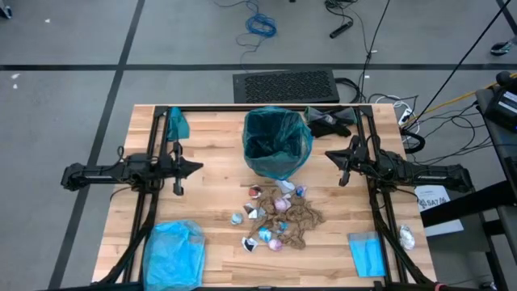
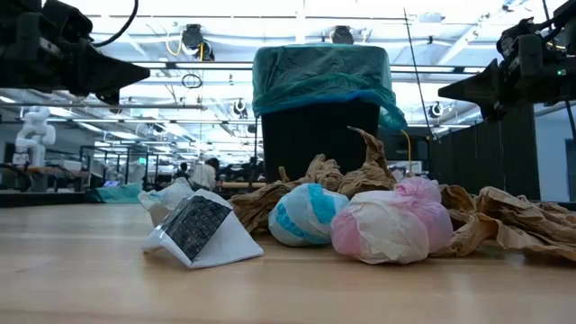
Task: Place trash/remove bag and relplace
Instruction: Put the pink plastic into the blue trash bag inside the black trash bin
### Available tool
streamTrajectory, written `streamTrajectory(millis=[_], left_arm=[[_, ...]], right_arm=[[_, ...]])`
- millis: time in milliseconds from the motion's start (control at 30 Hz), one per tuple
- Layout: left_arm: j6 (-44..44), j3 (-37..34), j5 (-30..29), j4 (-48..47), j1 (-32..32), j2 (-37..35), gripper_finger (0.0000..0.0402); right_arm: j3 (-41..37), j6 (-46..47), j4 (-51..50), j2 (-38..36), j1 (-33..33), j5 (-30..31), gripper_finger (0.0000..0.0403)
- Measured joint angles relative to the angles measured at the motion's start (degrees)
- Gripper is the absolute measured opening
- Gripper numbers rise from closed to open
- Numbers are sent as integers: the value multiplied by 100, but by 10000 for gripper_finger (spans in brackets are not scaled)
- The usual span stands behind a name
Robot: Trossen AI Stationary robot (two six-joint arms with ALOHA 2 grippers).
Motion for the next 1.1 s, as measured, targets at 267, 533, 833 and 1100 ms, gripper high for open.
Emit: streamTrajectory(millis=[267,533,833,1100], left_arm=[[-746,-2,-162,1158,0,0,0],[-3499,-1,-2339,2324,2,2,0],[-3781,-2,-3056,2495,2,2,0],[-3754,199,-2004,2383,0,67,0]], right_arm=[[0,-320,47,-2,-5,-1,0],[0,635,1086,2,-54,160,0],[2,2599,2798,-4,-156,932,0],[247,3630,3003,8,-188,661,0]])
